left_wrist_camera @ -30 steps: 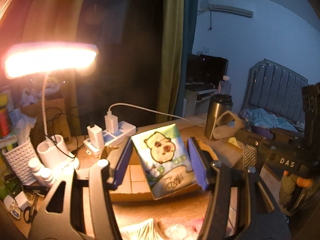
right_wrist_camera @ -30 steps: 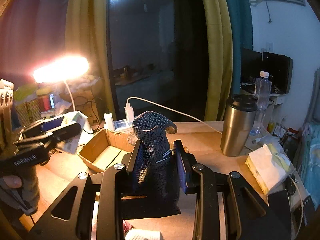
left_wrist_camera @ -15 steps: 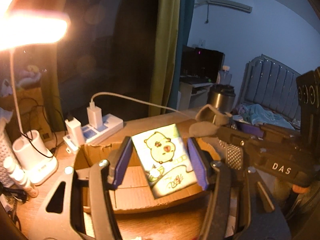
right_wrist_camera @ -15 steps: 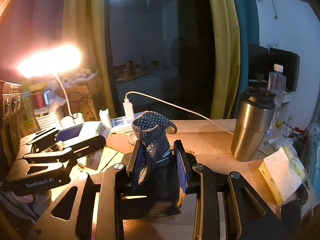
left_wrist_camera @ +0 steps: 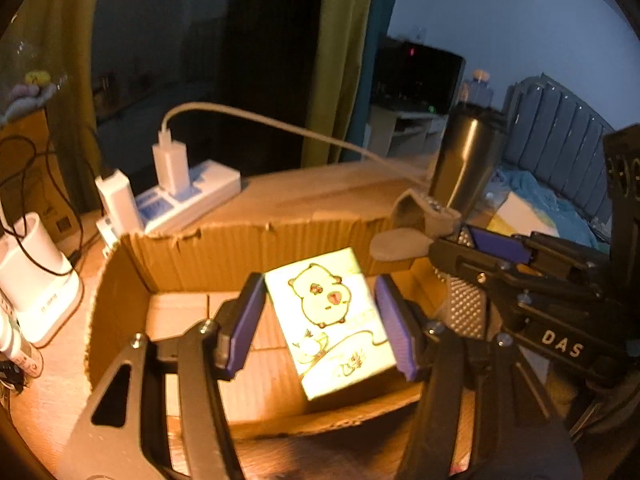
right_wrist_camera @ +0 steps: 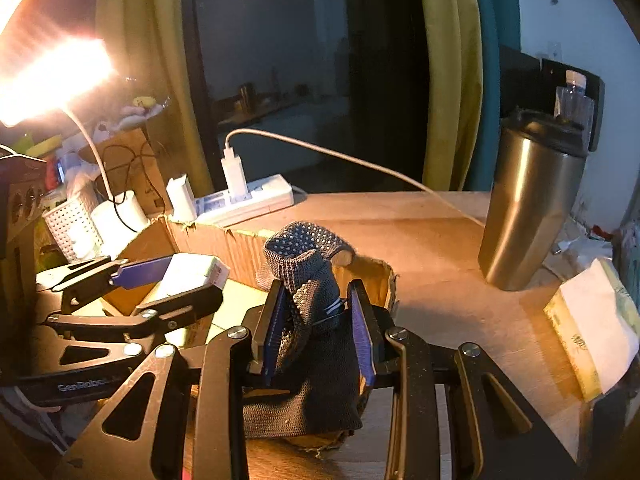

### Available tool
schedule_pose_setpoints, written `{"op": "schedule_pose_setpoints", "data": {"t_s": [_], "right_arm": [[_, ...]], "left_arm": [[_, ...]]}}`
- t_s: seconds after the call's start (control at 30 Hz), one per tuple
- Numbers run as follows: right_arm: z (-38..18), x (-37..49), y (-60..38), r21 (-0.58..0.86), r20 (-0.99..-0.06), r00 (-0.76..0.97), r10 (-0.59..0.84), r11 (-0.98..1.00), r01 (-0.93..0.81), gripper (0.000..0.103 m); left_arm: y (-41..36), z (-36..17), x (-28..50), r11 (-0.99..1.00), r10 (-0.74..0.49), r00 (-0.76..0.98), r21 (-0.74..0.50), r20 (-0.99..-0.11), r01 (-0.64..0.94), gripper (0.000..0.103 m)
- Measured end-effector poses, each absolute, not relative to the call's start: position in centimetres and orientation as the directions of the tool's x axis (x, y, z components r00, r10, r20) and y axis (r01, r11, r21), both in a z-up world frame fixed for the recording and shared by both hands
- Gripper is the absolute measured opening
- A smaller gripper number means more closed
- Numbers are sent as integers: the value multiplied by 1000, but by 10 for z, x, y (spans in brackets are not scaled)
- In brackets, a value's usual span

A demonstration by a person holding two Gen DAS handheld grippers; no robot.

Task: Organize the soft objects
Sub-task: 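Carry the tissue pack and glove into the cardboard box and open both tools, then withdraw both open tools from the box back over the table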

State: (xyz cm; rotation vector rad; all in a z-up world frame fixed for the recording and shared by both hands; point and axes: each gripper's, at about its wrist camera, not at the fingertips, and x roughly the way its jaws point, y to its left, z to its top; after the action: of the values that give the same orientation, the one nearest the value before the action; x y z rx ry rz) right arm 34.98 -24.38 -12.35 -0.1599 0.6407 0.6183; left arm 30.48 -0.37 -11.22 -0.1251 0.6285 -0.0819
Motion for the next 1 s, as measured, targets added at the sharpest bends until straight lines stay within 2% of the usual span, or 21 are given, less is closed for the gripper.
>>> {"op": "schedule_pose_setpoints", "data": {"t_s": [0.13, 0.27, 0.33, 0.4, 1.0], "right_arm": [[-126, 348, -240, 51, -612, 618, 493, 805, -591, 36], [-121, 347, -242, 46, -607, 631, 483, 814, -580, 54], [-114, 344, -245, 45, -593, 644, 484, 818, -574, 56], [-107, 340, -248, 41, -578, 659, 482, 823, -566, 57], [-60, 273, -265, 0, -491, 719, 491, 826, -564, 58]], "left_arm": [[-5, -121, 313, 989, -115, 769, -146, -629, 28, 58], [1, -119, 309, 988, -85, 780, -155, -620, -15, 59], [1, -115, 306, 988, -82, 781, -152, -619, -17, 73], [1, -110, 301, 987, -87, 787, -157, -611, -14, 75], [18, -62, 226, 981, -42, 860, -184, -509, -61, 77]]}}
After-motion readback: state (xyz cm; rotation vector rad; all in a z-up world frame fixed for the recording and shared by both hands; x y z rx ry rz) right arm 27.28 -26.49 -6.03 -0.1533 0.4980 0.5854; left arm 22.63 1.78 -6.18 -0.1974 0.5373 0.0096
